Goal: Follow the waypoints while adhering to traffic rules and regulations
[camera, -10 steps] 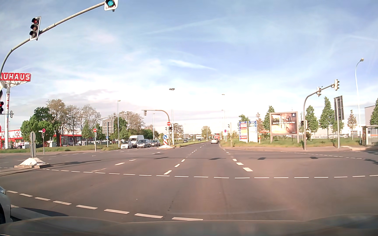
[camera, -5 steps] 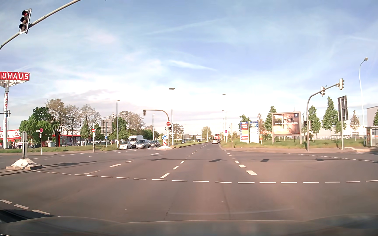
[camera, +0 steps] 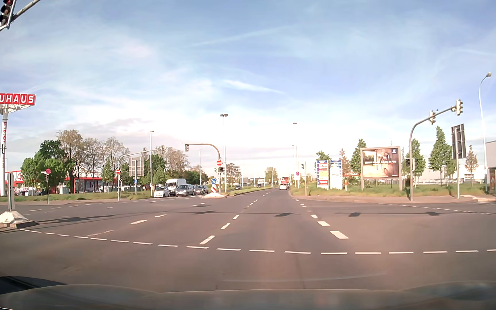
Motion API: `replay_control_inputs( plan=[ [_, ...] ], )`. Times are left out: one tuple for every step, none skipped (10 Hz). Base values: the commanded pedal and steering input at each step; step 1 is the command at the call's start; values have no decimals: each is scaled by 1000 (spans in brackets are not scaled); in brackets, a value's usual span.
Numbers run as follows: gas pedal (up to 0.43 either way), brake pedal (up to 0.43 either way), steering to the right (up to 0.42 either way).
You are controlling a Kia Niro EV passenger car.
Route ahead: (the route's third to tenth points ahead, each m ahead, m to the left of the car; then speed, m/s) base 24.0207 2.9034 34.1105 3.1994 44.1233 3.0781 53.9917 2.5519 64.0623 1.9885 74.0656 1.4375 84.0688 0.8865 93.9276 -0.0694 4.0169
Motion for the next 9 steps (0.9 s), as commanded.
replay_control_inputs(
  plan=[
    [571,0,2],
    [571,0,3],
    [571,0,3],
    [571,0,3],
    [571,0,2],
    [571,0,2],
    [571,0,3],
    [571,0,2],
    [571,0,2]
  ],
)
